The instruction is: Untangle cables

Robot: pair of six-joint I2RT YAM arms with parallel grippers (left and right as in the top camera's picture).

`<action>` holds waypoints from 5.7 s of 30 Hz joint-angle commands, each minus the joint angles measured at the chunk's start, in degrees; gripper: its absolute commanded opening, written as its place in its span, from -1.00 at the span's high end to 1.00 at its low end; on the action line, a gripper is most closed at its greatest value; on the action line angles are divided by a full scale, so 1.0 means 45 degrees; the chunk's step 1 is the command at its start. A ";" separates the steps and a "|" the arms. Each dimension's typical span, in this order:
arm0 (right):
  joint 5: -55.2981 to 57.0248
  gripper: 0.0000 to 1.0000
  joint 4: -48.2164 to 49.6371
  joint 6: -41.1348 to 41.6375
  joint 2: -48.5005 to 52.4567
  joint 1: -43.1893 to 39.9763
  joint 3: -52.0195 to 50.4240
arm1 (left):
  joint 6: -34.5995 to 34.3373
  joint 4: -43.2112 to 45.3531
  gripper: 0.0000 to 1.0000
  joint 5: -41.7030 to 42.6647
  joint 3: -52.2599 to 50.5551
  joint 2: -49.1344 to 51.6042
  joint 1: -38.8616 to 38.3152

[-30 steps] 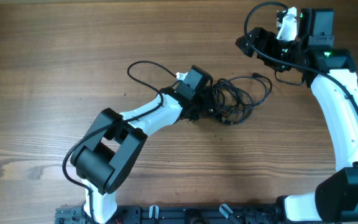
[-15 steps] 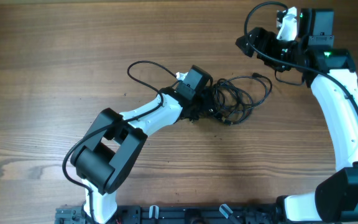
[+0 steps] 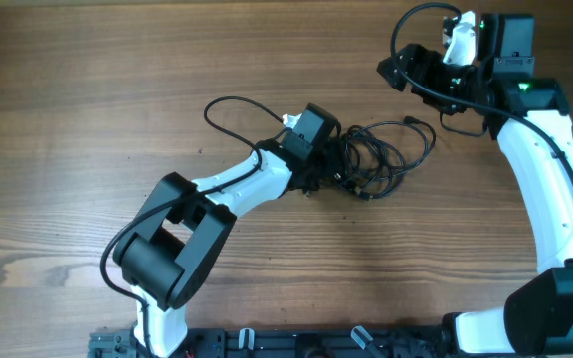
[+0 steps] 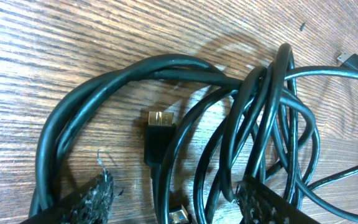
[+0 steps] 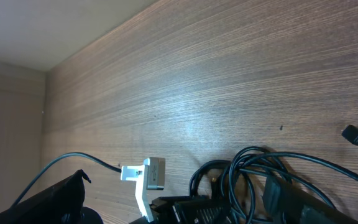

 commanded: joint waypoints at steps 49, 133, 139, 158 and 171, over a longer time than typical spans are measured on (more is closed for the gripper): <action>0.0855 -0.89 0.0015 -0.0840 -0.0112 -0.1214 0.0291 | 0.0665 0.3084 -0.43 -0.1914 -0.0180 0.1025 -0.0743; -0.1219 -0.43 0.0355 -0.6416 -0.0107 0.3638 0.0291 | 0.3327 -0.2623 0.92 0.4881 -0.0180 -0.5940 0.4464; -0.0146 -0.43 0.0369 -0.6373 -0.0102 0.4483 0.0291 | 0.3361 -0.3585 0.92 0.5168 -0.0180 -0.5945 0.5498; 0.1724 -0.33 0.0520 -0.6445 0.0408 0.5683 0.0291 | 0.4381 -0.3444 0.92 1.0025 -0.0180 -0.5945 0.7111; 0.3201 -0.08 0.1467 -0.6504 0.1836 0.5683 0.0291 | 0.4381 -0.3371 0.92 1.1720 -0.0180 -0.5945 0.7111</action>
